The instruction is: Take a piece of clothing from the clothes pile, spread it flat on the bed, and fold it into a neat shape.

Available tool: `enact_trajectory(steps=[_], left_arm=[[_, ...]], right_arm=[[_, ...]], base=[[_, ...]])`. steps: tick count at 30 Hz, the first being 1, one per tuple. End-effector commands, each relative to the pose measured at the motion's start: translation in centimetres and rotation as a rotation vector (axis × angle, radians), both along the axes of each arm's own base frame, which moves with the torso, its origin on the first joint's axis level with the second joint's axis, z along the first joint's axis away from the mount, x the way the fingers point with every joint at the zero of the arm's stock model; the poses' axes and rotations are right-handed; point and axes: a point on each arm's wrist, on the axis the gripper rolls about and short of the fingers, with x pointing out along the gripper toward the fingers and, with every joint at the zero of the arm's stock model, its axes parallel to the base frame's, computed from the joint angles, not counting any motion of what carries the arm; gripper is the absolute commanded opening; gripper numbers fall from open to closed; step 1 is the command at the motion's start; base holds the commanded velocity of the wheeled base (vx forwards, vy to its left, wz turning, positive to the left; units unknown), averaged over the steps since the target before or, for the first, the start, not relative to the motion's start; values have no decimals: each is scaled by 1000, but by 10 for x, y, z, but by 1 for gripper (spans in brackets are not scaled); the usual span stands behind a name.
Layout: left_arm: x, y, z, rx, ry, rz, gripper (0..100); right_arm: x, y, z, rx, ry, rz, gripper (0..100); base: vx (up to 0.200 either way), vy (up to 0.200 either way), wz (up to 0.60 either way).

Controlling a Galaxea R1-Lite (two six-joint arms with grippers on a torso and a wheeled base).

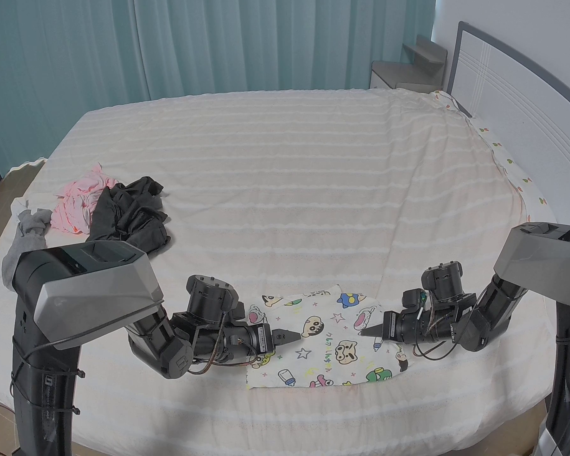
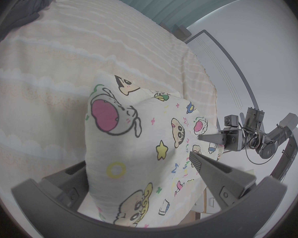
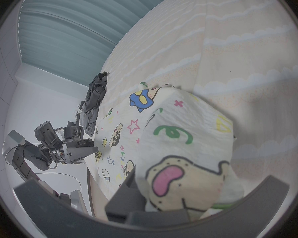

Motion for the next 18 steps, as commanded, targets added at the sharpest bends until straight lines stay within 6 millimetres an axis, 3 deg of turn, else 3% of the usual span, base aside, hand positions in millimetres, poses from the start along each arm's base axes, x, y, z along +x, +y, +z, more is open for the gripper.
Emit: enact_trajectory(steps=[1,18], left_arm=[[0,0,1,-1,-3,1,100],[3,1,-7,-7,-20,6,100]], right_arm=[[0,0,0,0,-1,0,0],[0,0,0,0,-1,0,0]], base=[[0,0,0],[0,0,0]])
